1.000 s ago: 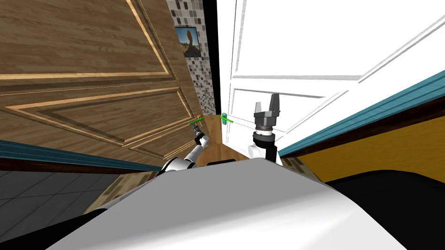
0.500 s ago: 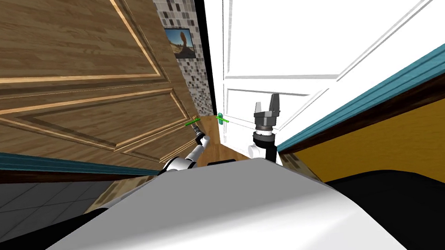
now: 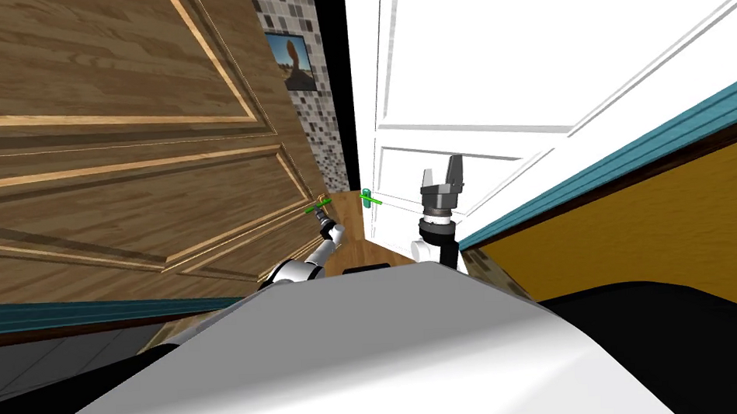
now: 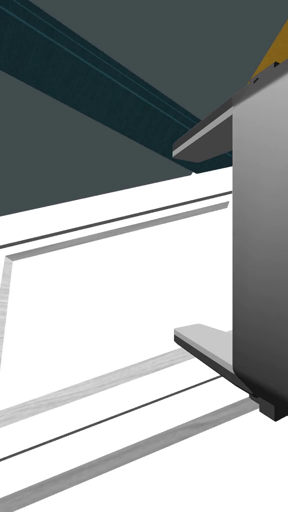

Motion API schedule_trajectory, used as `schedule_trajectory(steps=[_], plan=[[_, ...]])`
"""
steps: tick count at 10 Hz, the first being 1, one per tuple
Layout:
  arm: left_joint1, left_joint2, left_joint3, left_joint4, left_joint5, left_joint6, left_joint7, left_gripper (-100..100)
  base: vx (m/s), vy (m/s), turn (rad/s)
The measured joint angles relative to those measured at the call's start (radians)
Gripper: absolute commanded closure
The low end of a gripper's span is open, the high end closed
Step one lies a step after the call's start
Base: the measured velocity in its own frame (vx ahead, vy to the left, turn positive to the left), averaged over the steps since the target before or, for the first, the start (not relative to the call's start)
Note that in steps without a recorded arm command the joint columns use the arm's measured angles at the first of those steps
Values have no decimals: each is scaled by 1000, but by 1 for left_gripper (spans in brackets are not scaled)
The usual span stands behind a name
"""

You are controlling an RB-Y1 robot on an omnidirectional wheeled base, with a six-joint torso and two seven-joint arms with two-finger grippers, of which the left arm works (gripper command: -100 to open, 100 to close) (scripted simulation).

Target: Push the door open

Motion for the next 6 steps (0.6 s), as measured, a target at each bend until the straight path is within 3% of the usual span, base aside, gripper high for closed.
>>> schedule_trajectory(steps=[2,3,5,6], plan=[[7,-3,23,-12,5,-29,-14,-100,119,152,-281],[17,-9,39,-30,9,-43,-32,-100,78,155,-133],[-2,-24,56,13,9,-75,-18,-100,94,166,-256],[-13,-39,68,33,10,-94,-13,-100,34,80,-45]])
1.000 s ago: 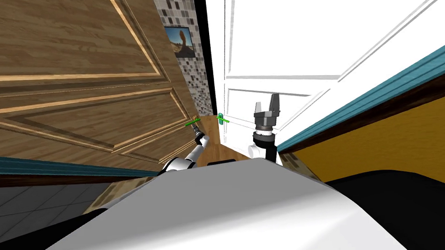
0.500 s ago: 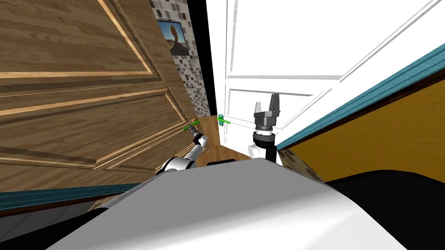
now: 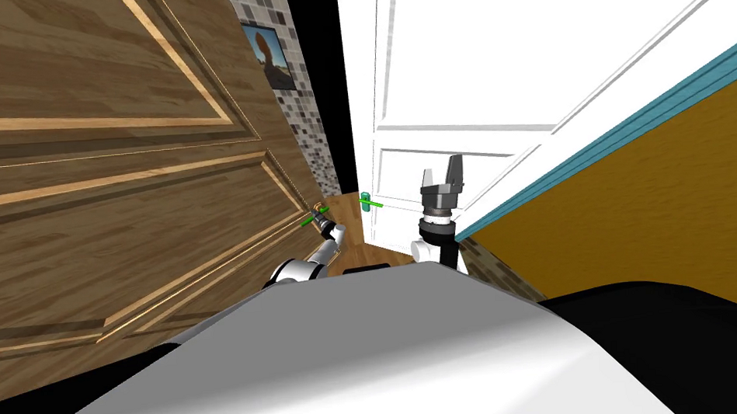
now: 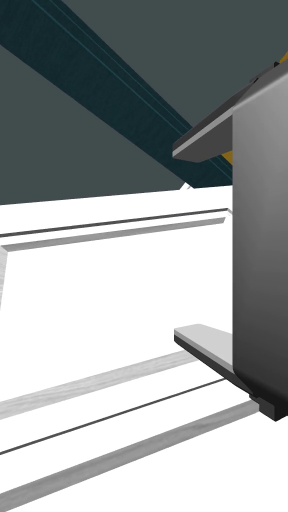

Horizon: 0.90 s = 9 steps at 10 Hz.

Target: Push the door open

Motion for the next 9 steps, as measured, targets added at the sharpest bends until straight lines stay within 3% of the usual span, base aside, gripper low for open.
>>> schedule_trajectory(steps=[1,6,7,9], plan=[[-2,-2,1,2,0,-4,1,100,-8,-16,31],[4,1,2,2,2,1,1,100,-5,-13,7],[4,0,2,2,2,1,1,100,30,52,-171],[-5,14,14,31,25,-28,5,100,50,71,-115]])
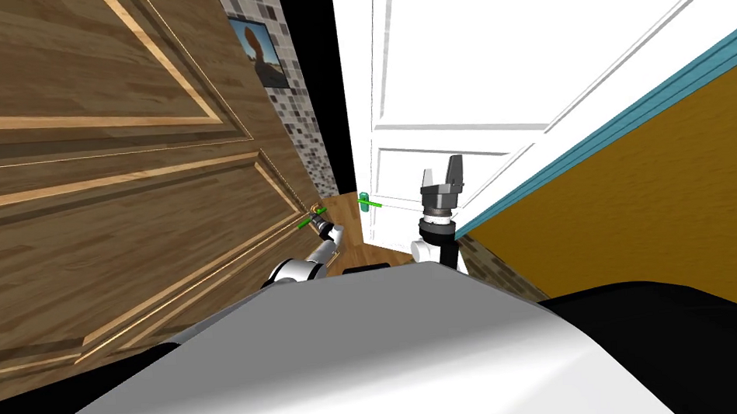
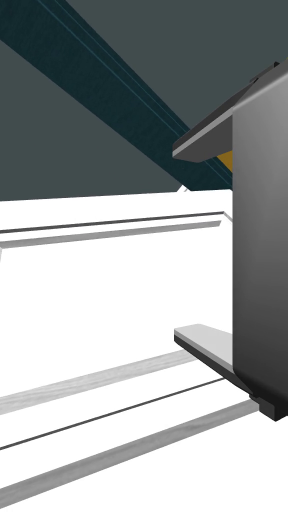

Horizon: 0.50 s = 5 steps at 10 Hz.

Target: Push the door open

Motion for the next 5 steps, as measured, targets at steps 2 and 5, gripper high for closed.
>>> schedule_trajectory(steps=[2,5], plan=[[1,13,9,-8,16,-18,-7,100,57,93,-167],[7,23,18,-35,33,-46,-28,100,42,60,-73]])
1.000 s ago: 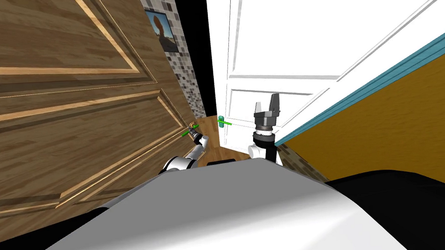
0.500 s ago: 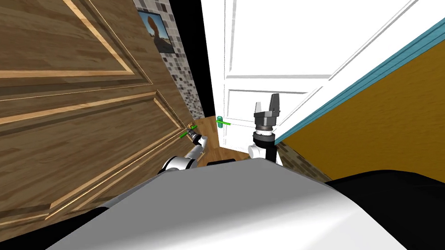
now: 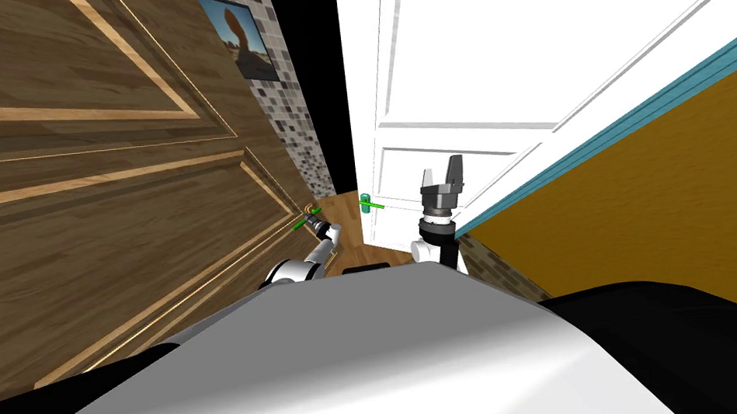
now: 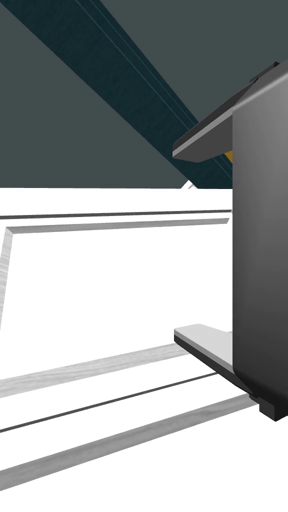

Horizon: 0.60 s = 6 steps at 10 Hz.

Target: Push the door open

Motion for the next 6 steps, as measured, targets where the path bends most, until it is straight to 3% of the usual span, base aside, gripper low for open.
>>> schedule_trajectory(steps=[2,3,4,5,6], plan=[[-33,7,10,76,17,-41,38,100,28,55,-65],[-19,8,12,48,20,-40,23,100,7,-4,13],[-3,9,12,13,22,-35,3,100,32,44,-176],[8,12,19,-3,35,-50,-8,100,42,101,-220],[-5,16,29,25,51,-73,-1,100,56,149,-183]])
